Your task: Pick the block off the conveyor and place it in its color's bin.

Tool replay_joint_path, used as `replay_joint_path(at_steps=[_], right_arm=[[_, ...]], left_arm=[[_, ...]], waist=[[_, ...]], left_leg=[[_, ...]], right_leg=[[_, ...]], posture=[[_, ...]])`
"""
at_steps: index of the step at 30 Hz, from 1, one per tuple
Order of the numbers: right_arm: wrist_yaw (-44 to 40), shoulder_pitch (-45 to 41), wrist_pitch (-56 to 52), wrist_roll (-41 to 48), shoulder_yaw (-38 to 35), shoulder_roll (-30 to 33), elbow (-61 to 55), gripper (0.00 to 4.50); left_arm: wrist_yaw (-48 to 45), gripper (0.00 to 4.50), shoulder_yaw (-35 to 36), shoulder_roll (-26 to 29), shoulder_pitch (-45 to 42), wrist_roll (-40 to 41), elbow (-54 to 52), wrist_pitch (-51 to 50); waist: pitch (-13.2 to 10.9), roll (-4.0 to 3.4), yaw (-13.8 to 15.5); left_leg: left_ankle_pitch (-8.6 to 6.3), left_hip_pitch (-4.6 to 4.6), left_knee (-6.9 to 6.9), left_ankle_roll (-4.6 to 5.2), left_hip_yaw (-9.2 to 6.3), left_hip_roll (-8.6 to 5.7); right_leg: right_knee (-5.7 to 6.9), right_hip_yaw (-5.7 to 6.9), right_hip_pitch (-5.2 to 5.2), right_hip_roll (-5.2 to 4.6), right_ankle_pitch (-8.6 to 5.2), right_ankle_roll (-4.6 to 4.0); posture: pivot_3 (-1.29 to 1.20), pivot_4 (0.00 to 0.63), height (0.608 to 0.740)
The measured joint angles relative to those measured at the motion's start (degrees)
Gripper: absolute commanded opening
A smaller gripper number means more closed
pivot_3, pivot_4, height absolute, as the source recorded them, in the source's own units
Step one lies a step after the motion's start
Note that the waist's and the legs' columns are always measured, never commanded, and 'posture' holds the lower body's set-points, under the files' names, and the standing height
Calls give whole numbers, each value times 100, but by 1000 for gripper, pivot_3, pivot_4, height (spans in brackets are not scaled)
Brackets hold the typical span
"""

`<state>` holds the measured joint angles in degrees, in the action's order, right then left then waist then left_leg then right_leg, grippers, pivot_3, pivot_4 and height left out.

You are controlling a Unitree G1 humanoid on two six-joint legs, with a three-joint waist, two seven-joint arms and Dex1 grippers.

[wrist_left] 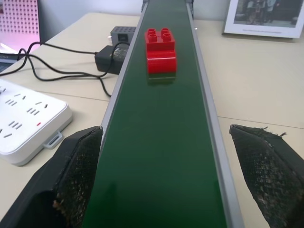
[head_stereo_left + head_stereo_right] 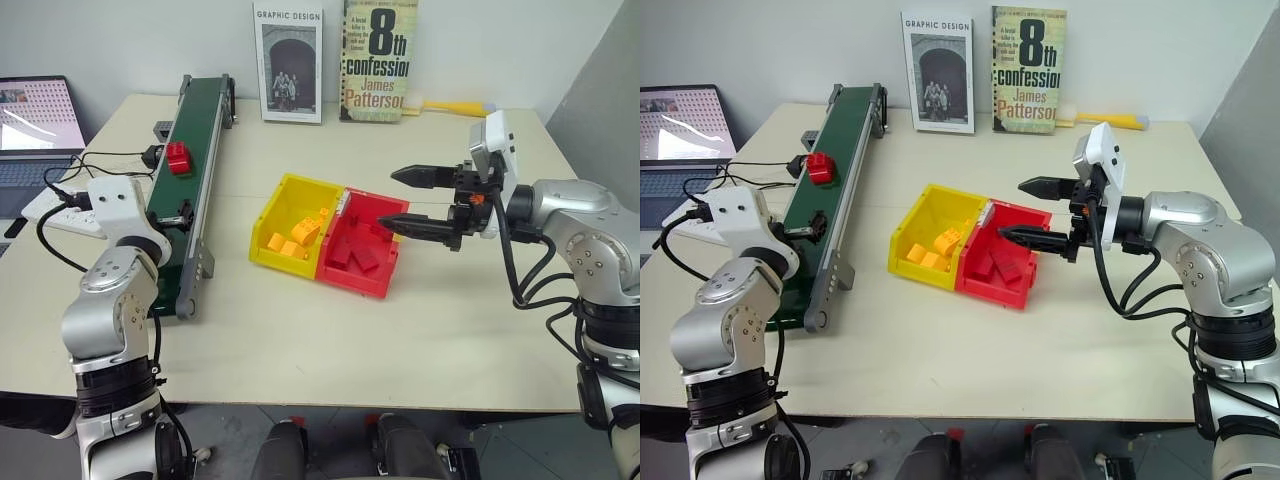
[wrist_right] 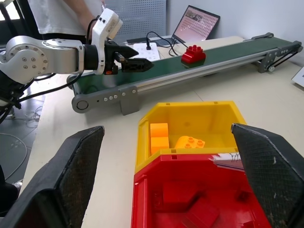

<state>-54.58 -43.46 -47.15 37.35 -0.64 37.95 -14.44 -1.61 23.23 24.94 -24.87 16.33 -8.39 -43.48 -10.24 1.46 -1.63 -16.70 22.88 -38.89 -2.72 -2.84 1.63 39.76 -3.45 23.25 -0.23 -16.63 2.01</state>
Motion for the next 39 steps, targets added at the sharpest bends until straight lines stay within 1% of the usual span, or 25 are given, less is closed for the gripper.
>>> replay_joint_path(at_steps=[19,20,21,23,25,26,27,31,32,33,35,39], right_arm=[[129,-34,-70,46,-5,0,-21,4500],[137,-37,-73,48,-10,0,-21,4500],[146,-37,-76,50,-10,0,-21,4500],[167,-37,-78,50,-10,0,-21,4500],[172,-39,-80,51,-10,0,-20,4500],[172,-40,-80,52,-11,0,-20,4500],[172,-43,-79,51,-11,0,-20,4500],[173,-51,-48,36,-11,0,16,4500],[172,-51,-37,35,-11,0,30,4500],[172,-51,-33,34,-11,0,41,4500],[173,-51,-32,34,-11,0,62,4500],[180,-50,-10,17,-11,3,65,4500]], left_arm=[[225,4466,94,-94,-124,67,137,-242],[227,4104,117,-111,-124,77,137,-249],[232,4003,141,-124,-124,94,137,-253],[249,3536,237,-177,-130,142,137,-252],[295,3333,312,-230,-133,181,136,-278],[326,3013,337,-249,-134,193,135,-318],[338,2953,358,-259,-133,226,135,-370],[342,2202,364,-260,-134,283,112,-488],[345,2124,364,-261,-134,295,80,-515],[347,1822,364,-262,-134,304,30,-546],[350,1550,363,-271,-159,357,-75,-629],[341,1542,351,-262,-281,393,-102,-729]], waist=[[0,0,0],[0,0,0],[0,0,0],[0,0,0],[0,0,0],[0,0,0],[0,0,0],[0,0,0],[0,0,0],[0,0,0],[0,0,0],[0,0,0]], left_leg=[[0,0,0,0,0,0],[0,0,0,0,-1,0],[0,0,0,0,-1,0],[0,0,0,0,0,1],[0,0,0,-1,-1,1],[0,0,0,0,-1,0],[0,0,0,0,0,0],[0,0,0,0,-1,-1],[0,0,0,-1,-1,0],[0,0,0,-1,-1,0],[0,0,0,-1,-1,0],[0,0,0,-1,-1,-2]], right_leg=[[0,0,0,0,0,0],[0,0,0,0,0,0],[0,1,0,0,0,0],[0,0,0,-1,0,0],[0,0,0,-1,0,0],[0,1,0,-1,0,0],[0,0,0,-1,0,0],[0,1,0,-1,0,0],[0,1,0,-1,0,0],[0,1,0,-1,0,0],[0,1,0,-1,0,0],[0,1,0,0,0,0]], posture=[[0,150,740],[0,150,740],[0,150,740],[0,150,740],[0,150,740],[0,150,740],[0,150,740],[0,150,740],[0,150,740],[0,150,740],[0,150,740],[0,150,740]])
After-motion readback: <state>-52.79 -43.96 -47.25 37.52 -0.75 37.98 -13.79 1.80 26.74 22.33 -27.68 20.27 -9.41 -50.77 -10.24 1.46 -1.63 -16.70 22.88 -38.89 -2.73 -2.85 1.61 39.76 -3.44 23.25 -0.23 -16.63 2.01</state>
